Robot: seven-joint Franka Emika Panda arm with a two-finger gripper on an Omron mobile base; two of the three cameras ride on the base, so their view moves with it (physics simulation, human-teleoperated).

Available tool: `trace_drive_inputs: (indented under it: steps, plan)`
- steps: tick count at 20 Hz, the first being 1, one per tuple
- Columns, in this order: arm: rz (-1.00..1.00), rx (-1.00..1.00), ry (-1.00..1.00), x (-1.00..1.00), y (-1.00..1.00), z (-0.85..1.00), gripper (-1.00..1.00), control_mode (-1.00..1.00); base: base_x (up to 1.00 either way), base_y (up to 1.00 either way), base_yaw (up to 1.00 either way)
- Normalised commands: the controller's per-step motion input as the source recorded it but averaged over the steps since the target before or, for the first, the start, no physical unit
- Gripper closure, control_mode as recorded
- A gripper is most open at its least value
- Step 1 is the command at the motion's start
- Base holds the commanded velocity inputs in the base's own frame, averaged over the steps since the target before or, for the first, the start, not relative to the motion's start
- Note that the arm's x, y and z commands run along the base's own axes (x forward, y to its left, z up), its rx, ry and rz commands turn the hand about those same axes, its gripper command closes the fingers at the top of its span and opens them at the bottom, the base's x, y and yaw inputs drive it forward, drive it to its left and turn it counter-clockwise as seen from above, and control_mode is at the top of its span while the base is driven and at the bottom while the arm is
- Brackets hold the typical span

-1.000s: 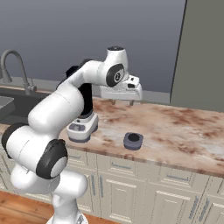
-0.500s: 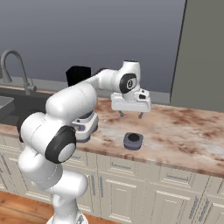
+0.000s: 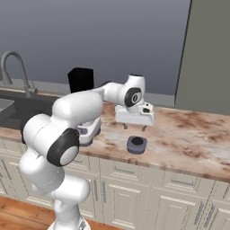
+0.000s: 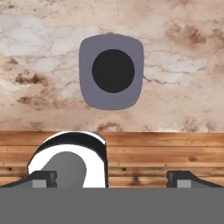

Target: Grab the lemon wedge and onion from the fridge, place them in the blender, close the lid, and turn on the blender to create a marinade.

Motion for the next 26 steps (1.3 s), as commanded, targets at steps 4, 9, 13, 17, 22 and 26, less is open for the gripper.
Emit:
trace_drive_inputs:
  steps: [4,9,13,17,22,26]
  plan:
    - [0.0,0.02,0.0,0.0,-0.01,-0.58,-1.0,-1.0,0.0,0.0,0.0]
    - [0.0,0.04,0.0,0.01,0.0,-0.36,-1.0,-1.0,0.0,0.0,0.0]
    - [0.0,0.02,0.0,0.0,0.0,-0.21,-1.0,-1.0,0.0,0.0,0.0]
    - [0.0,0.0,0.0,0.0,0.0,-0.17,-1.0,-1.0,0.0,0.0,0.0]
    - [0.0,0.0,0.0,0.01,0.0,-0.12,-1.0,-1.0,0.0,0.0,0.0]
    - [0.0,0.0,0.0,0.0,0.05,-0.13,-1.0,-1.0,0.0,0.0,0.0]
